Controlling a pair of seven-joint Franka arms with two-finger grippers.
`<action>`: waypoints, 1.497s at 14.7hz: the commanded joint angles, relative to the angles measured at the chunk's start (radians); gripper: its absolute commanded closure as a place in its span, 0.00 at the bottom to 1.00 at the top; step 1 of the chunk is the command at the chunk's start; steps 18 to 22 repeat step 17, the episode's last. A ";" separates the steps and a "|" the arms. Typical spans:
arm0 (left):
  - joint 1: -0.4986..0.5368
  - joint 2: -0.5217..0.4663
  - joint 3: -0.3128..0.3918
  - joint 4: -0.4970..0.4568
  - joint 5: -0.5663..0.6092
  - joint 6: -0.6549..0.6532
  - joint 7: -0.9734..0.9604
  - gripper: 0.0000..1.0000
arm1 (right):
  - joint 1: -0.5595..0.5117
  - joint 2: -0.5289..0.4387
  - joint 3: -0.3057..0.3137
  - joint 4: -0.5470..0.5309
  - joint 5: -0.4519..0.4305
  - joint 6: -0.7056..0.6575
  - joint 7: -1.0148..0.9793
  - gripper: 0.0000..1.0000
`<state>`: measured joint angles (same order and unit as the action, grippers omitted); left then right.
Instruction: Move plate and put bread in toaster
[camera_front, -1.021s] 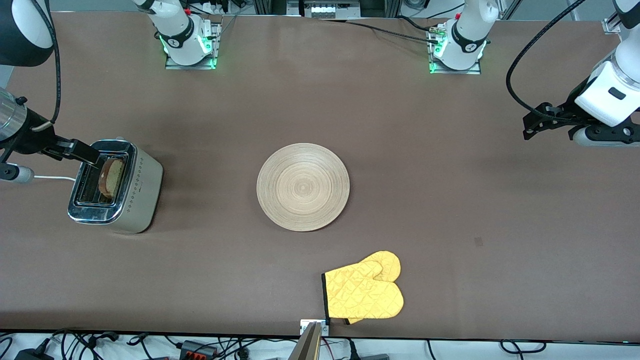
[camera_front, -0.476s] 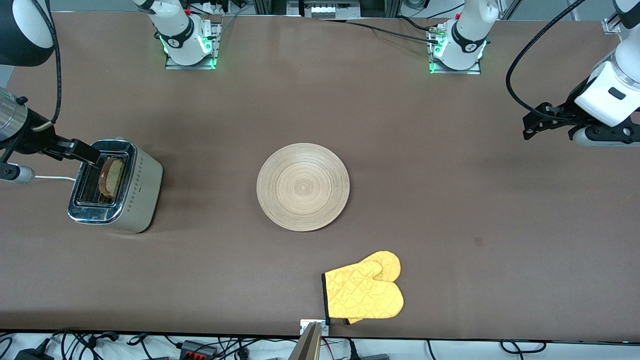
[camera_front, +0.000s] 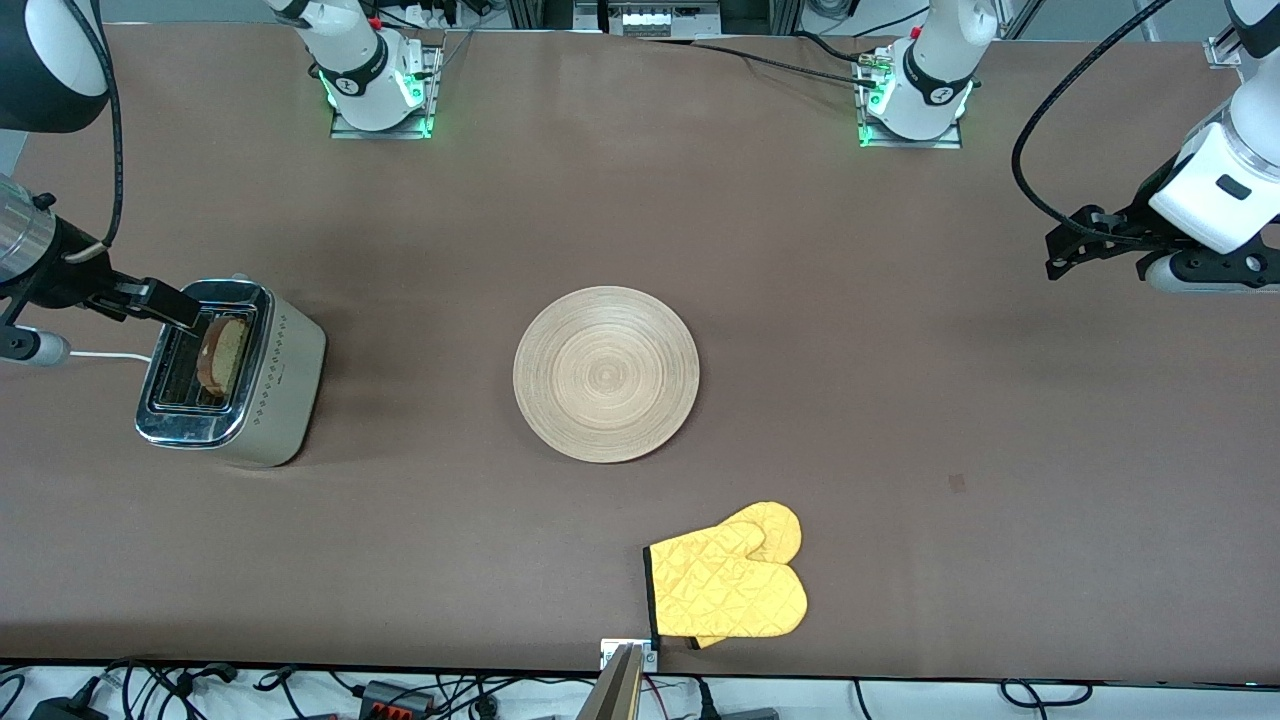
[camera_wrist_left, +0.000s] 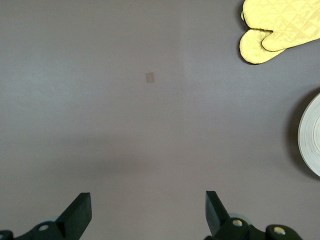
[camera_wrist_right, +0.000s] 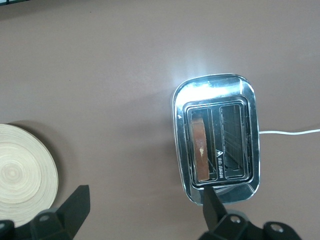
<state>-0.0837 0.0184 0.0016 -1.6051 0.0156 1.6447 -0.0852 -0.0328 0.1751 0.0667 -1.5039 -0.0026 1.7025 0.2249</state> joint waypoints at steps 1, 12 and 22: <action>0.001 0.003 0.000 0.013 0.004 -0.006 0.008 0.00 | -0.012 -0.002 0.012 0.007 0.007 0.002 -0.004 0.00; -0.002 0.002 -0.003 0.013 0.004 -0.008 0.007 0.00 | -0.010 -0.003 0.012 0.007 0.006 0.000 -0.088 0.00; -0.004 0.002 -0.002 0.013 0.004 -0.008 0.007 0.00 | -0.012 -0.002 0.012 0.007 0.003 -0.004 -0.093 0.00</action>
